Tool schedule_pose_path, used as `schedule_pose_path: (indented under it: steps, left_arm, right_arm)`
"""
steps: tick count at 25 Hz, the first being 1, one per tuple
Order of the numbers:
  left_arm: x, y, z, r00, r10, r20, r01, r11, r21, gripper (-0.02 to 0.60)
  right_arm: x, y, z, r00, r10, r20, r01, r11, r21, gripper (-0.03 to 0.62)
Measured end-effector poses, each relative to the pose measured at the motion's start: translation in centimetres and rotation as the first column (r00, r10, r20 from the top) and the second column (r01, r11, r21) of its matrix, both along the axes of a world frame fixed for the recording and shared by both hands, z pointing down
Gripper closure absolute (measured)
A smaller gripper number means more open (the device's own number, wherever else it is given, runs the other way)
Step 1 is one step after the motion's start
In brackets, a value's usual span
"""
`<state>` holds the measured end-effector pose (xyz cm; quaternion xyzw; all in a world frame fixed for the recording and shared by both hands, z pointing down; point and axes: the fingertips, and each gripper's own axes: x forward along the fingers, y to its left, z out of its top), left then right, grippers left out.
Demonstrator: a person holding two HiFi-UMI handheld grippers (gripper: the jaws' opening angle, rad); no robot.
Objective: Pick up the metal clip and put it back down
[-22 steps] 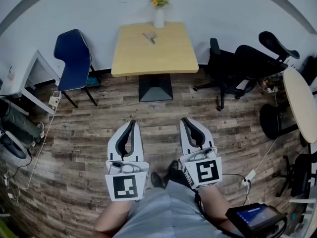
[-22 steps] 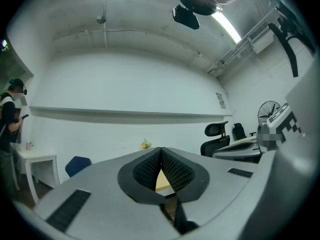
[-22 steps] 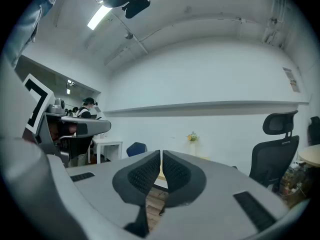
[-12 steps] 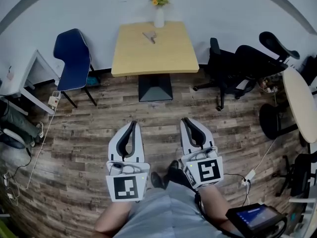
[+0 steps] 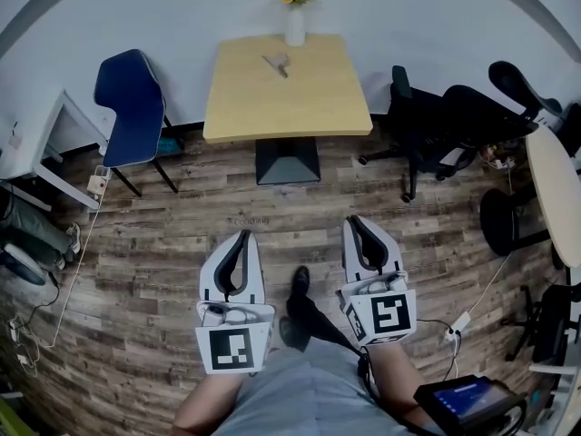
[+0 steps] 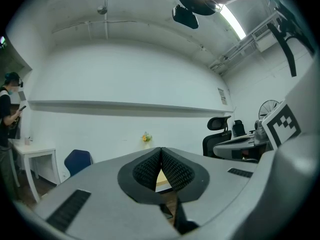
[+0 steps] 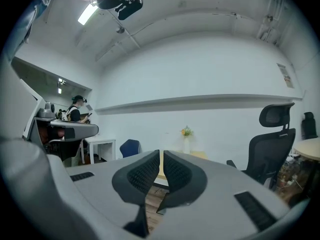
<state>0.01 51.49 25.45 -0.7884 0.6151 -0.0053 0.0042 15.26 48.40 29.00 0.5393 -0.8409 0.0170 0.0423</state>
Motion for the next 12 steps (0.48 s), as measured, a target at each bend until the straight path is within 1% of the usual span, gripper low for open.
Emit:
schedule_pose_path:
  steps: [8, 12]
  left_arm:
    - [-0.3, -9.0, 1.3, 0.999, 0.008, 0.036, -0.006, 0.999, -0.05, 0.563]
    - [0.3, -14.1, 1.2, 0.998, 0.015, 0.055, -0.012, 0.998, -0.062, 0.563]
  right_arm:
    - [-0.1, -9.5, 2.0, 1.0, 0.009, 0.03, -0.007, 0.999, -0.052, 0.54]
    - [0.3, -14.5, 2.1, 0.999, 0.007, 0.044, -0.004, 0.998, -0.064, 0.54]
